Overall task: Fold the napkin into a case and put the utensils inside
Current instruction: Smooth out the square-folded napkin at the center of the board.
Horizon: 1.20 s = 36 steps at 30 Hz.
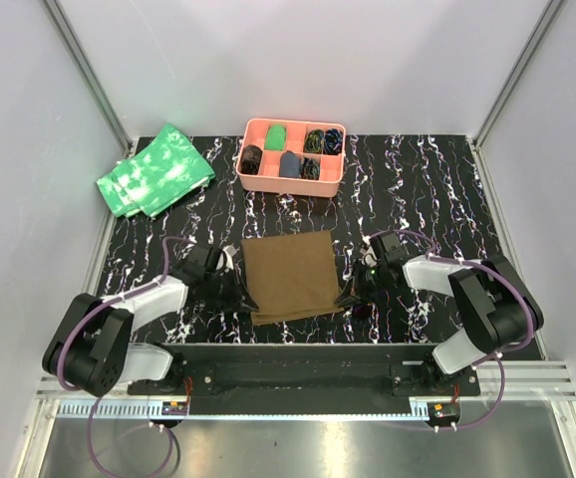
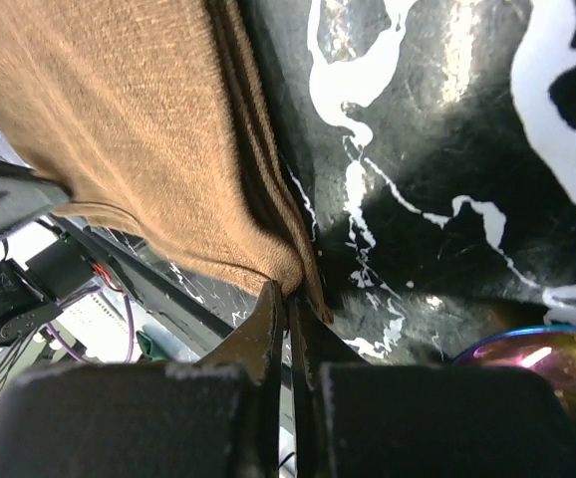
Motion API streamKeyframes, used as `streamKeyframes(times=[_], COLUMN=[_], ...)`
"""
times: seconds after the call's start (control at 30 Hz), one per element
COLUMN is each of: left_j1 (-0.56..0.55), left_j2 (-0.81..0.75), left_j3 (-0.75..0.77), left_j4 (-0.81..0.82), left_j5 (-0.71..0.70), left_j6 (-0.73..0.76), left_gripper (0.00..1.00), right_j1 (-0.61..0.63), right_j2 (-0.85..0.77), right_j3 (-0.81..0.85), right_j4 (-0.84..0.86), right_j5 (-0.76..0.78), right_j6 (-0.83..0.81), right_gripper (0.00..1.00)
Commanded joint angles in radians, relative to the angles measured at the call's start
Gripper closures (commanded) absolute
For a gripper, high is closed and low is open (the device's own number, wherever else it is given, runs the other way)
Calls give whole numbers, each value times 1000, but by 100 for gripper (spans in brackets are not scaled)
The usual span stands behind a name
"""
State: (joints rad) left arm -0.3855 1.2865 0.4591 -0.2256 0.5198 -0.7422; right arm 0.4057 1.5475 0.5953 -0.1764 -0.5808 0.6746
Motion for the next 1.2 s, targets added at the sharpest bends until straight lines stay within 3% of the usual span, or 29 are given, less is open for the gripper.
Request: streamKeyframes(times=[0.0,0.17,0.43,0.5,0.57,0.63,0.83,1.17], left_j1=[-45,-49,-50,-55,-65,-61,-23,186], left_j2=[5,-78,-179,-184,-188,-203,-253,32], left_j3=[-43,-72,-86,-117,-138,-143,65,547], left_j4=[140,154,138,172,184,184,-9,-153], left_j5=[48,40,78,97,103,115,6,12], left_j6=[-65,-85,-126,-155,-167,-186,-96,87], left_gripper=[99,88,82,85,96,100,99,100], right_j1=[-1,-1,-1,1,-1,-1,-2,-39], right_j2=[42,62,23,19,7,-12,-87,62], right_j3=[-17,-34,-22,-22,-17,-9,147,721], right_j4=[44,61,31,28,28,26,-44,-293], right_j5=[53,67,76,68,68,53,42,91], right_j6=[-15,-21,-23,-18,-7,5,0,-118], right_gripper=[100,100,100,100,100,100,100,100])
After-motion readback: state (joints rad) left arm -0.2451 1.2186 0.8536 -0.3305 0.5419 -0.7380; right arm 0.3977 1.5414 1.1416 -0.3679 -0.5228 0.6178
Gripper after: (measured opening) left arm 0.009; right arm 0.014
